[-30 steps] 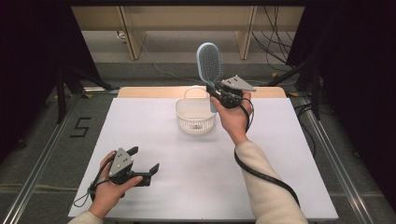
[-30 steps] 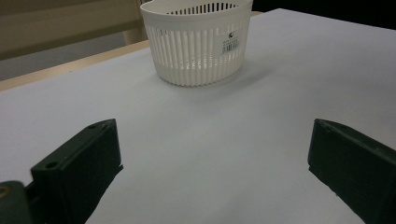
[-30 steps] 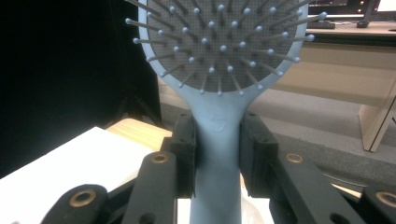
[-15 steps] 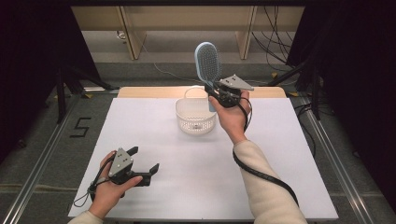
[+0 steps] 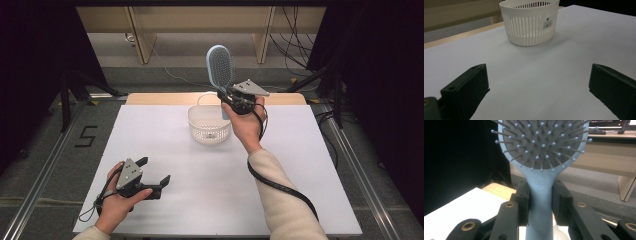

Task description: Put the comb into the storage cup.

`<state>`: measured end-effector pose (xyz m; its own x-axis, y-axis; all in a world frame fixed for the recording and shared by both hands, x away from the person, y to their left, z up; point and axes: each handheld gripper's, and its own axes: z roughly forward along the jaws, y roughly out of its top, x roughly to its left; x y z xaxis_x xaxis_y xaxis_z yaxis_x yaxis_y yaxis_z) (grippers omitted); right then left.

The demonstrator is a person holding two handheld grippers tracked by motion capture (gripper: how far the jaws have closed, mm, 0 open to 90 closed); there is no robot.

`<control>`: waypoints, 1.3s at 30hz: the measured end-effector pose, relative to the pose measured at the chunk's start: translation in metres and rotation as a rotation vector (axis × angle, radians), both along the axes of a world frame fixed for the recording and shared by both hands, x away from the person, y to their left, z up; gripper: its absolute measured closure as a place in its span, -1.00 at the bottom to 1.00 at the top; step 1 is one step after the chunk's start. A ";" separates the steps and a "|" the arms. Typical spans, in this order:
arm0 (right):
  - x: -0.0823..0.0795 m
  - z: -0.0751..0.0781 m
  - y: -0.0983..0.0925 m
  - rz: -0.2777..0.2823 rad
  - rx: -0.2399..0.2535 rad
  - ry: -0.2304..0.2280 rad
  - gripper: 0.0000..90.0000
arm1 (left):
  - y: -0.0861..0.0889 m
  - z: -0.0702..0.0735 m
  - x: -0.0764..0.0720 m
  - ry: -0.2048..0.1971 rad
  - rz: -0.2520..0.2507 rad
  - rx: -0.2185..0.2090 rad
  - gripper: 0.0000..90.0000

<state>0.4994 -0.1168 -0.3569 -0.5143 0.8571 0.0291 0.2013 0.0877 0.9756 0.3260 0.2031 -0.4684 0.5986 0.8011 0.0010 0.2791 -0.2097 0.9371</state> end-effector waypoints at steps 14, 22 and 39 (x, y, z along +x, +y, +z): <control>0.003 0.000 0.004 0.004 -0.001 0.003 0.56 | 0.000 0.000 0.000 -0.001 0.000 -0.001 -0.96; 0.003 0.000 0.006 0.009 -0.001 0.005 0.56 | 0.000 0.000 0.000 -0.001 0.000 -0.001 -0.96; 0.006 0.000 0.009 0.013 -0.007 0.006 0.56 | 0.000 0.000 0.000 0.000 -0.002 0.000 -0.96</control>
<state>0.5050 -0.1076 -0.3569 -0.5255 0.8504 0.0267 0.2064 0.0969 0.9737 0.3261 0.2034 -0.4684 0.5999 0.8001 0.0012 0.2784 -0.2102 0.9372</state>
